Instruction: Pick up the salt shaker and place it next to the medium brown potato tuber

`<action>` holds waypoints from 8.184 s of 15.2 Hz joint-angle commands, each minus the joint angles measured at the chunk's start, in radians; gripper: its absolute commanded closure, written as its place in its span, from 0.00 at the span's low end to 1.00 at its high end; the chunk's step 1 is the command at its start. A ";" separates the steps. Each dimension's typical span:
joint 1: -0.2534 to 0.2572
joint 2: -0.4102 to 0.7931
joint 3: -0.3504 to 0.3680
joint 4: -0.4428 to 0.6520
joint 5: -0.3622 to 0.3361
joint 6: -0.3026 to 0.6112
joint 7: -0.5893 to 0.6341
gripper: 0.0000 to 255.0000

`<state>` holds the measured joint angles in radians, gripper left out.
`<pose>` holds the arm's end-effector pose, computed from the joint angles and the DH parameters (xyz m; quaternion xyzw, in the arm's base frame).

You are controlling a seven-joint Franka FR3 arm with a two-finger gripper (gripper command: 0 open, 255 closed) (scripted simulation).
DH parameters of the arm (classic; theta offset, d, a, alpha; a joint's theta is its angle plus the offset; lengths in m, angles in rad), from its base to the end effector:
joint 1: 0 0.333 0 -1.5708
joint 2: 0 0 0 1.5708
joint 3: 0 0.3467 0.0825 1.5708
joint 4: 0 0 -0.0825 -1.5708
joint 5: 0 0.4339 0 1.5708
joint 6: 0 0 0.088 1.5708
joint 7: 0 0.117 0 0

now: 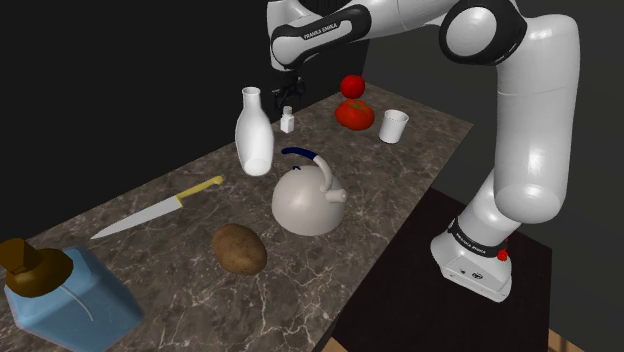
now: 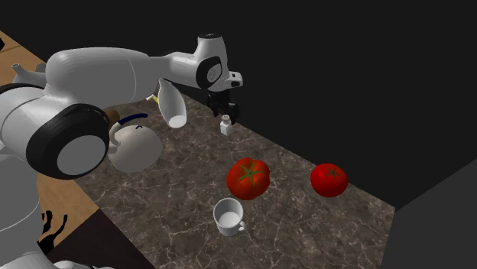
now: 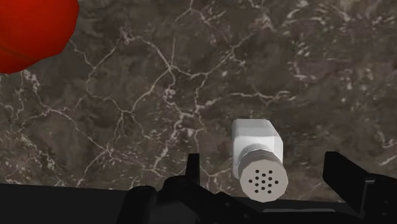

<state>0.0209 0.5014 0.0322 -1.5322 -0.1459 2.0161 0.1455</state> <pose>0.7499 0.0266 0.3596 0.9982 -0.0161 -0.0027 0.0583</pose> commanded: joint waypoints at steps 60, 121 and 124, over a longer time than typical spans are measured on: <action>0.166 -0.406 0.107 -0.153 0.023 -0.282 0.235 1.00; 0.469 -0.401 0.412 -0.546 0.025 0.052 0.885 1.00; 0.469 -0.401 0.412 -0.546 0.025 0.052 0.885 0.00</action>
<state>0.4901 0.1008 0.4446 -2.0783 -0.1214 2.0676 1.0304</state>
